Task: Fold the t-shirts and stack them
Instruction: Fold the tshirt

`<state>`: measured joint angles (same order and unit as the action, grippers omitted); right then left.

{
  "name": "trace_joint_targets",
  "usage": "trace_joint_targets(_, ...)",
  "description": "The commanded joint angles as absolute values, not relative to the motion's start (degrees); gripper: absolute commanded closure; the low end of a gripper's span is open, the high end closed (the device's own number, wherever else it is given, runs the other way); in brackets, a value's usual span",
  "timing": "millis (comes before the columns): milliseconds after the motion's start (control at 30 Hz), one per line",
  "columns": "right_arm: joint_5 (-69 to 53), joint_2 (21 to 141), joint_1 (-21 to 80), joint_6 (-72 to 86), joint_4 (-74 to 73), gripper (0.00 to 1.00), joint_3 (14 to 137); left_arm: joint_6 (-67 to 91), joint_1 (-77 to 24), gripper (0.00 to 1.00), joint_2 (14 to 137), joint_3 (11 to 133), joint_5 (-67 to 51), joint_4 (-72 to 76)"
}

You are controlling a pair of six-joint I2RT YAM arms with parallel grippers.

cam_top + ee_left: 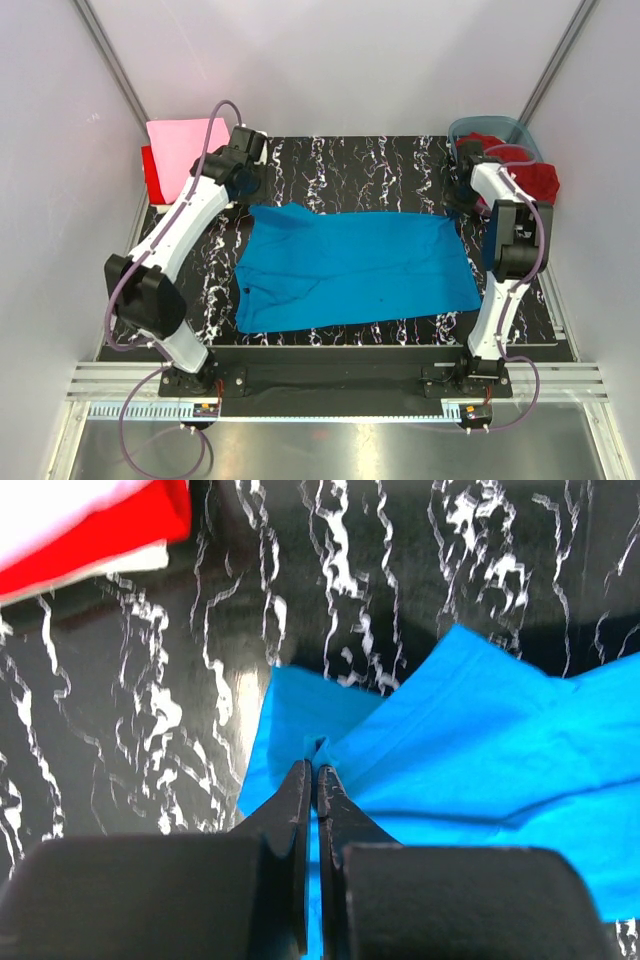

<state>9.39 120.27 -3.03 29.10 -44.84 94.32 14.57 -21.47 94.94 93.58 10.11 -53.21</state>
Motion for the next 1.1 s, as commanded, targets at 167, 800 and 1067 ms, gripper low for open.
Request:
trace_joint_targets(167,10.46,106.80,-2.99,29.62,-43.16,1.00,86.93,16.79,-22.06,1.00,83.86,82.37,12.21,-52.03)
trace_joint_targets(800,14.41,98.62,-3.25,31.28,-39.73,0.98,71.99,22.84,-25.30,1.00,68.48,62.59,12.39,-51.42)
trace_joint_targets(1067,16.00,94.75,-7.20,33.05,-39.11,0.10,66.90,28.30,-29.62,0.49,65.04,53.79,12.74,-52.99)
